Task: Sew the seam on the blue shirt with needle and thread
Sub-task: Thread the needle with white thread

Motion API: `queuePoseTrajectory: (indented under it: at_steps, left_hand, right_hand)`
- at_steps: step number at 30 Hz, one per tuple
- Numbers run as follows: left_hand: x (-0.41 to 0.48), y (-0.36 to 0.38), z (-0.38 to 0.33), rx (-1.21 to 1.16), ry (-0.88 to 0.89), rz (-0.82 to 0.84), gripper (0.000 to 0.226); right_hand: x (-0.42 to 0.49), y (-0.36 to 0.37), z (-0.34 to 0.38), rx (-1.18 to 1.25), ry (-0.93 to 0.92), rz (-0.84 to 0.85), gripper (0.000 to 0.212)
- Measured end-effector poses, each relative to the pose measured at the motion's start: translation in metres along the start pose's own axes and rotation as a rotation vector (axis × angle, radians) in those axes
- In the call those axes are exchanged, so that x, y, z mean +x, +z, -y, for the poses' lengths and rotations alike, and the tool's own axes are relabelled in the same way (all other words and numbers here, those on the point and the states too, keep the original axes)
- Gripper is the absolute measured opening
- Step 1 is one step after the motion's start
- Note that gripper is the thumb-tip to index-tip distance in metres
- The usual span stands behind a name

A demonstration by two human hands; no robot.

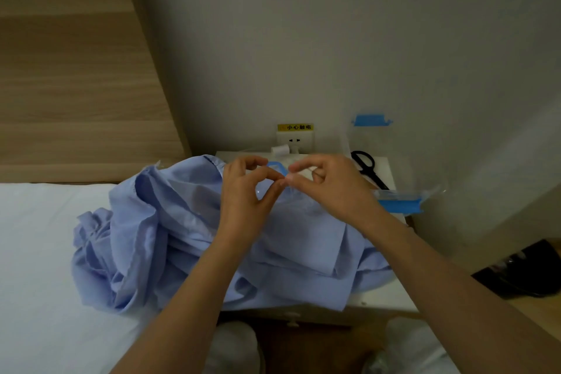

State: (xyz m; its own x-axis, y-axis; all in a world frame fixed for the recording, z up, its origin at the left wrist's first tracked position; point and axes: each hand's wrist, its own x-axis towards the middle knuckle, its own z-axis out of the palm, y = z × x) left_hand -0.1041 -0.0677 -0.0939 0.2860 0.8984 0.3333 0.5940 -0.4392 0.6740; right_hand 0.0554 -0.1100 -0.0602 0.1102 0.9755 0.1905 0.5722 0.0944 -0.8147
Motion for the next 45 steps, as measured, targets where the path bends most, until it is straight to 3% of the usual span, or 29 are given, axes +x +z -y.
queuePoseTrajectory:
  at_steps: [7,13,17,19,25,30,34,39,45]
  left_hand:
    - [0.001,0.002,0.000,-0.015,0.015,0.007,0.011]
    - [0.001,0.000,0.002,-0.010,-0.028,-0.013,0.012]
    - [0.002,0.001,0.000,-0.013,-0.055,0.001,0.014]
    - [0.002,0.000,0.000,-0.023,-0.051,-0.002,0.011]
    - [0.000,0.001,0.002,-0.028,0.002,-0.007,0.009]
    - [0.001,0.002,0.003,-0.007,0.014,0.002,0.011]
    - [0.001,0.003,0.003,-0.013,0.011,0.007,0.006]
    - [0.002,0.001,0.003,-0.024,-0.027,-0.014,0.010]
    - [0.001,-0.001,0.000,-0.057,-0.072,-0.002,0.010]
  right_hand:
    - [0.002,0.004,-0.005,-0.065,0.047,0.002,0.011]
    - [0.005,-0.007,-0.005,0.124,0.032,-0.376,0.033]
    - [0.003,-0.006,-0.010,-0.012,0.101,-0.222,0.008]
    - [0.003,-0.004,-0.010,-0.015,0.080,-0.226,0.022]
    - [0.000,0.003,-0.004,0.043,-0.021,-0.106,0.024]
    - [0.001,0.006,-0.006,-0.069,-0.013,-0.009,0.008]
    - [0.003,0.007,-0.009,-0.100,0.007,-0.058,0.015]
    - [0.007,-0.008,-0.006,0.137,-0.007,-0.367,0.020]
    - [0.005,-0.007,-0.013,0.100,0.057,-0.290,0.027]
